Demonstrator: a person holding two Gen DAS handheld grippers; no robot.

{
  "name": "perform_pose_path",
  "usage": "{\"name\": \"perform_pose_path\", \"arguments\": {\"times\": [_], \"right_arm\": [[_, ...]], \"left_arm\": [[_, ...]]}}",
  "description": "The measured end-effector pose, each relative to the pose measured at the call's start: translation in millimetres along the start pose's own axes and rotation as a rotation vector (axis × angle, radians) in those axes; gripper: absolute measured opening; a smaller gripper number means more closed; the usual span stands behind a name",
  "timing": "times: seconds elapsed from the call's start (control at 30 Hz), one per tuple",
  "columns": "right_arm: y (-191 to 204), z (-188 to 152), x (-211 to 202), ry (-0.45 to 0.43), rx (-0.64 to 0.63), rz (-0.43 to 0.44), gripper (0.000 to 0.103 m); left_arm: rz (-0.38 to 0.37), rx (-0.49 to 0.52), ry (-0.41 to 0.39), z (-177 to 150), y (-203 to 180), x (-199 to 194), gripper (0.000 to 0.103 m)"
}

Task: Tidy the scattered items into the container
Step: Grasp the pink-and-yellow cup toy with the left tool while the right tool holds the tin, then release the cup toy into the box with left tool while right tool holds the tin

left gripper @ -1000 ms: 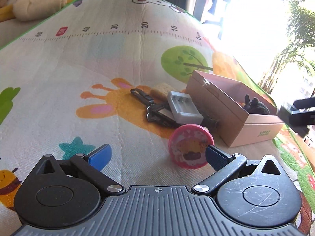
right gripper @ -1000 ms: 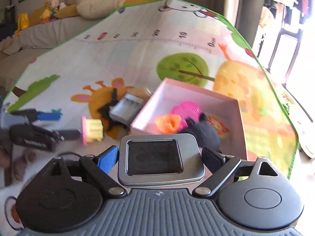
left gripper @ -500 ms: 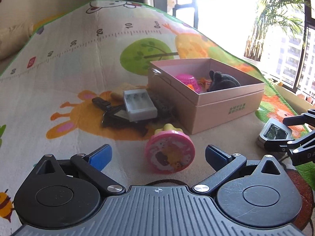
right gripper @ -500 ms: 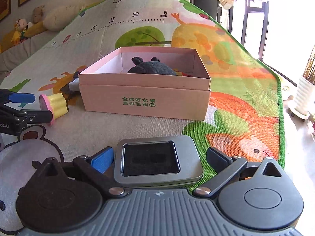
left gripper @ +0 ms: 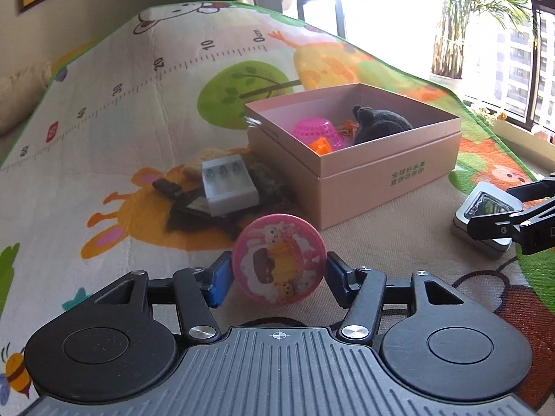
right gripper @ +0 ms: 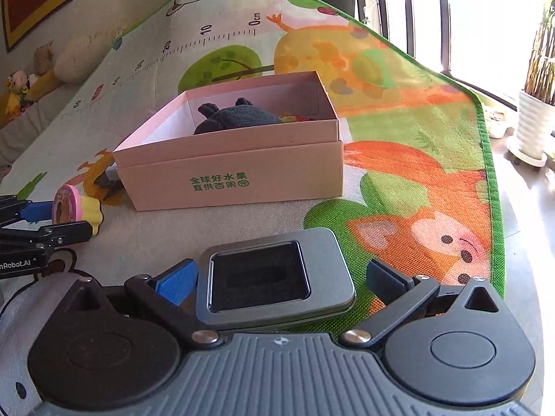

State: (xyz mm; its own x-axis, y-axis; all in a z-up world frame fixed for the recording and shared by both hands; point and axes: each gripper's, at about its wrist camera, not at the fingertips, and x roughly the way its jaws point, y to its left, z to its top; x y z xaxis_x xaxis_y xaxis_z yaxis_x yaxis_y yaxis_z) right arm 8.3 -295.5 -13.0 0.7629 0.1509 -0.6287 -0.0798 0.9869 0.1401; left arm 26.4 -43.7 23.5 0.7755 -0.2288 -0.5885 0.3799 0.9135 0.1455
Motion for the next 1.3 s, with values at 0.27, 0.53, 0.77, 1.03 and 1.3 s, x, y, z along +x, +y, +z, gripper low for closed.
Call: {"name": "perform_pose_path", "arguments": {"times": [0.27, 0.53, 0.77, 1.03, 1.3], "right_arm": [[-1, 0, 0, -0.002, 0.005, 0.003, 0.103], [-2, 0, 0, -0.004, 0.012, 0.008, 0.103], [9, -4, -2, 0.031, -0.118, 0.043, 0.103], [18, -3, 1, 0.056, -0.202, 0.041, 0.1], [35, -1, -10, 0.053, -0.226, 0.028, 0.092]], "left_arm": [[-0.084, 0.013, 0.072, 0, 1, -19, 0.062], [-0.079, 0.039, 0.08, -12, 1, -26, 0.09], [-0.102, 0.051, 0.079, -22, -3, -29, 0.095], [-0.17, -0.038, 0.036, -31, -3, -25, 0.096], [-0.149, -0.063, 0.028, -33, 4, -19, 0.093]]}}
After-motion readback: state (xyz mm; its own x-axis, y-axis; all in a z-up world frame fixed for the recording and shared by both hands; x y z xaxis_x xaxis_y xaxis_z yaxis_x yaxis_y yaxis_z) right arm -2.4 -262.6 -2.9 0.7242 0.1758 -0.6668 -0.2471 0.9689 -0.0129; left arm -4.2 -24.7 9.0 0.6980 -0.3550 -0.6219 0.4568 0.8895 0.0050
